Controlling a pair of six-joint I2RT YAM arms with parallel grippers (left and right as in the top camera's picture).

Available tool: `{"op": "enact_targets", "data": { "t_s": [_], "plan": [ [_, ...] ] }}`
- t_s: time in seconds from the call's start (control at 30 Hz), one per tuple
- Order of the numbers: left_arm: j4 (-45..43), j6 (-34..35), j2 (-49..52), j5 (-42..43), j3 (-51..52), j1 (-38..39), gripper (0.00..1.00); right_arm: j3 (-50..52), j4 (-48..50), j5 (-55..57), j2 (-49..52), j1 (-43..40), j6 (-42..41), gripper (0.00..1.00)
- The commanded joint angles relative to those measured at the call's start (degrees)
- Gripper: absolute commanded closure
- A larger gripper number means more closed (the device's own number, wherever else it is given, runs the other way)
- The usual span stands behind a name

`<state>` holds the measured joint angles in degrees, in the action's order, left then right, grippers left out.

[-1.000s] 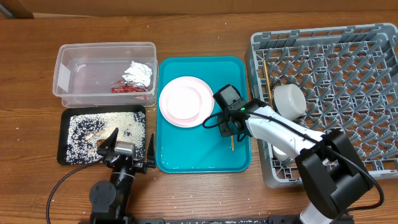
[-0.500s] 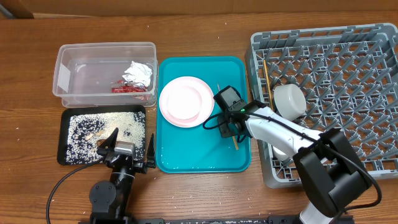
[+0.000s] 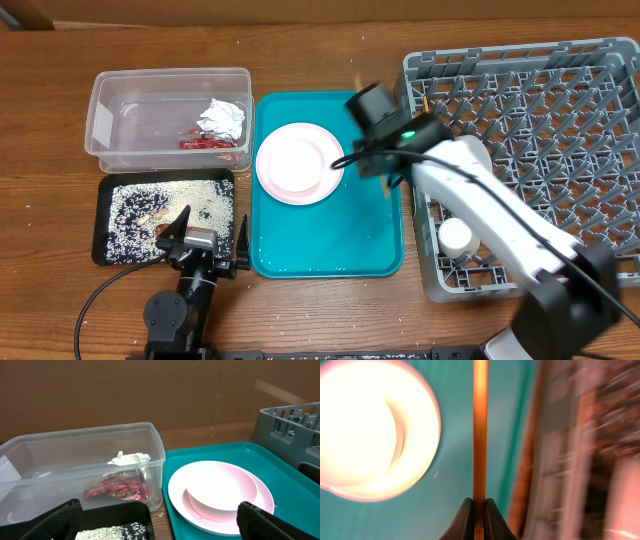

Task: Sort waste into correct bins and load items into the dishwasher
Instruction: 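Carry the second chopstick into the dish rack and release it, then grasp the pink bowl off the pink plate with the right gripper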

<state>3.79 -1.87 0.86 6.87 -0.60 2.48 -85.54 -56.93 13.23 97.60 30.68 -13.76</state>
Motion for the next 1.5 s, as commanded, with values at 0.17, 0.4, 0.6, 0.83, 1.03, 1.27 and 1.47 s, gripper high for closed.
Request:
{"op": "enact_targets", "data": {
  "t_s": [0.17,0.4,0.6,0.83,1.03,1.27,1.47],
  "plan": [
    [0.0,0.4,-0.6,0.2,0.3,-0.2,0.00,0.6,0.3,3.1,0.5,-11.8,7.1,0.96],
    [0.0,0.4,-0.6,0.2,0.3,-0.2,0.00,0.9,-0.5,-4.8,4.2,-15.0,14.0,0.88],
    [0.0,0.4,-0.6,0.2,0.3,-0.2,0.00,0.3,-0.1,-5.9,1.4,-10.0,13.3,0.51],
    [0.0,0.4,-0.6,0.2,0.3,-0.2,0.00,0.5,6.3,-14.5,1.2,0.6,-0.2,0.43],
    [0.0,0.4,-0.6,0.2,0.3,-0.2,0.00,0.5,14.3,-15.9,7.6,4.9,-10.6,0.40],
    [0.0,0.4,-0.6,0.2,0.3,-0.2,0.00,0.5,18.9,-16.2,19.3,4.8,-18.7,0.49],
    [0.0,0.4,-0.6,0.2,0.3,-0.2,0.00,0.3,18.3,-16.7,17.3,4.4,-18.9,0.93]
  ]
}}
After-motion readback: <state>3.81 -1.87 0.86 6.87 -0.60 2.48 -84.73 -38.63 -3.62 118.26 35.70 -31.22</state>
